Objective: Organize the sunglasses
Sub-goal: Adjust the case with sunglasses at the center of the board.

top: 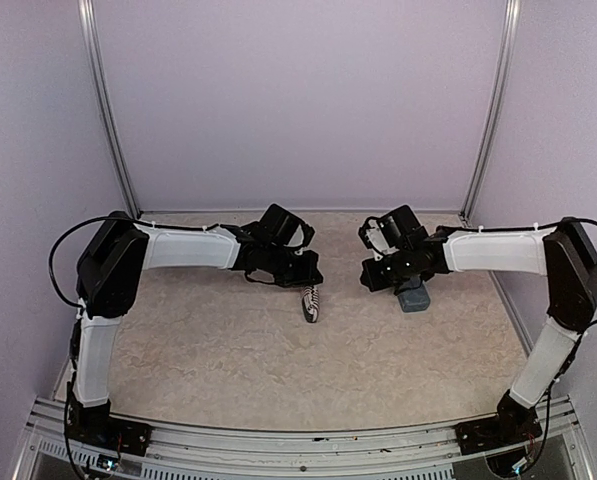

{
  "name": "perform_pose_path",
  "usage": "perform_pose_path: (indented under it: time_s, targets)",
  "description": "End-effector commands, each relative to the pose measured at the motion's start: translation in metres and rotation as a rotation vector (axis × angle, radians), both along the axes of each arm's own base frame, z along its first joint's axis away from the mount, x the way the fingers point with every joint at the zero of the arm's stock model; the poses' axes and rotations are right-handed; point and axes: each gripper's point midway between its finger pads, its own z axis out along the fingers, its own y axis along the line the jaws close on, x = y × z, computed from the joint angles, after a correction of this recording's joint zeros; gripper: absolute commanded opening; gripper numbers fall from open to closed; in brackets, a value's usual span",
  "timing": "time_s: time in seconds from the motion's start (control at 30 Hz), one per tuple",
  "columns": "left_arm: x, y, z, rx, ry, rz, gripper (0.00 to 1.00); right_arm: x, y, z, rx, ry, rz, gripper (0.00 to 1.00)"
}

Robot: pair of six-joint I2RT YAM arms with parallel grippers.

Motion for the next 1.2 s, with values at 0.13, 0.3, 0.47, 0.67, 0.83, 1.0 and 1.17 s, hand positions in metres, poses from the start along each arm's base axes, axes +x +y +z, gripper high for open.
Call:
perform_pose_path:
  time_s: [0.13,0.3,0.47,0.67,0.83,1.0,1.17]
  targets:
    - [-0.004,-0.022,0.006,-0.074,0.001,-0.051,0.00,0.002,-0.024,0.039,0.014,-0.122,-0.037,0.15]
    - [-0.007,-0.026,0.020,-0.128,-0.017,-0.071,0.00,-0.002,-0.029,0.061,0.062,-0.193,-0.037,0.17]
    - [-0.006,-0.024,0.017,-0.113,-0.007,-0.058,0.00,-0.004,-0.038,0.081,0.081,-0.265,-0.061,0.17]
    - [-0.005,-0.022,-0.001,-0.071,0.035,-0.039,0.00,-0.004,-0.058,0.106,0.071,-0.360,-0.131,0.20]
    - [-0.003,-0.018,-0.014,-0.025,0.052,-0.023,0.00,-0.009,-0.074,0.129,0.080,-0.448,-0.182,0.31]
    - [0.001,-0.010,-0.023,0.046,0.049,-0.002,0.00,-0.014,-0.088,0.142,0.082,-0.516,-0.227,0.37]
    - [0.005,0.008,-0.028,0.127,0.037,0.032,0.00,-0.015,-0.097,0.144,0.059,-0.536,-0.257,0.40]
